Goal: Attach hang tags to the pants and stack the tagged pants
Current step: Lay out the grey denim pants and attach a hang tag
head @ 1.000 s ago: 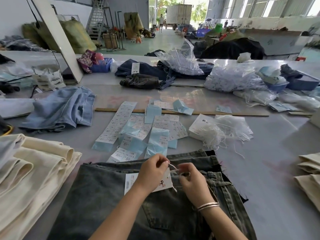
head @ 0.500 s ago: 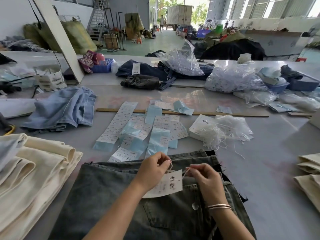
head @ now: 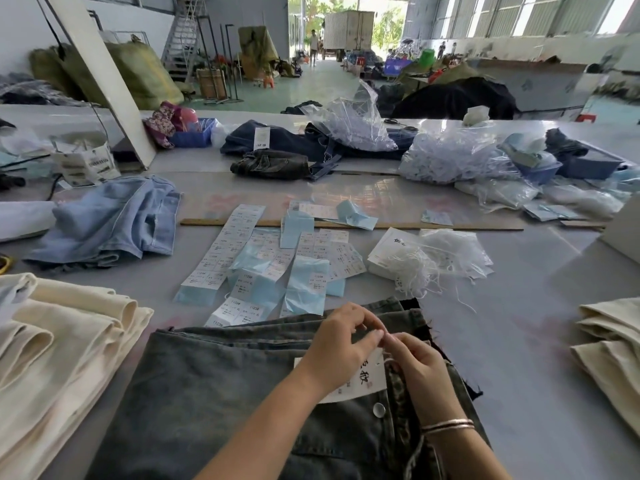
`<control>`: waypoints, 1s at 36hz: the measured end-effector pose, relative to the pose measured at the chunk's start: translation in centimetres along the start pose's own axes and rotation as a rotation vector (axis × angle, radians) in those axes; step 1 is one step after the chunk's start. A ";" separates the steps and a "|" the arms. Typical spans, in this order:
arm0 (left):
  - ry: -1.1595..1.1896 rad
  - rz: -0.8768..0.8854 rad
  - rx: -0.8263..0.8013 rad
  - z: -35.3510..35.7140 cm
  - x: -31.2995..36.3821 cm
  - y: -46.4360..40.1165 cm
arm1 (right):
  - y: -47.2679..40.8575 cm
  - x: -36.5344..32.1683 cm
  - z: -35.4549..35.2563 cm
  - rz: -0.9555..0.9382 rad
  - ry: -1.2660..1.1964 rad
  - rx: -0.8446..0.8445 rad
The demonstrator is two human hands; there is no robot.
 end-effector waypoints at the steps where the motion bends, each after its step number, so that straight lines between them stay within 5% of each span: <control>1: 0.023 -0.006 0.004 0.3 -0.2 0.1 | 0.2 0.3 -0.4 0.015 -0.018 0.007; 6: 0.139 -0.135 -0.034 2.4 -2.3 0.5 | 1.1 2.3 -3.1 0.146 -0.331 -0.036; 10: -0.049 -0.175 -0.069 4.5 -3.8 -0.5 | 1.8 3.5 -5.9 0.329 -0.541 -0.095; 13: -0.209 -0.161 -0.142 6.7 -4.0 -1.5 | 1.5 4.1 -9.3 0.345 -0.118 0.018; 17: -0.499 -0.104 -0.228 9.2 -3.8 -2.6 | 1.0 4.5 -9.6 0.340 0.464 -0.064; 22: -0.612 0.001 -0.210 10.4 -3.1 -2.9 | 0.7 5.7 -9.1 0.375 0.768 -0.038; 31: -0.119 -0.102 -0.031 8.2 -4.2 -2.4 | -0.5 4.4 -8.3 0.228 0.921 0.218; 36: 0.219 -0.240 0.007 7.4 -5.8 -1.2 | 0.6 3.2 -7.7 0.056 0.752 0.468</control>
Point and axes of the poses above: each hand's wrist, its own y-axis away from the middle knuckle, its own z-axis out of the palm, x = y × z, the point moved 9 cm from there along -y, towards the middle knuckle, and after that the axes turned 11 degrees about y, right-handed, at the moved point
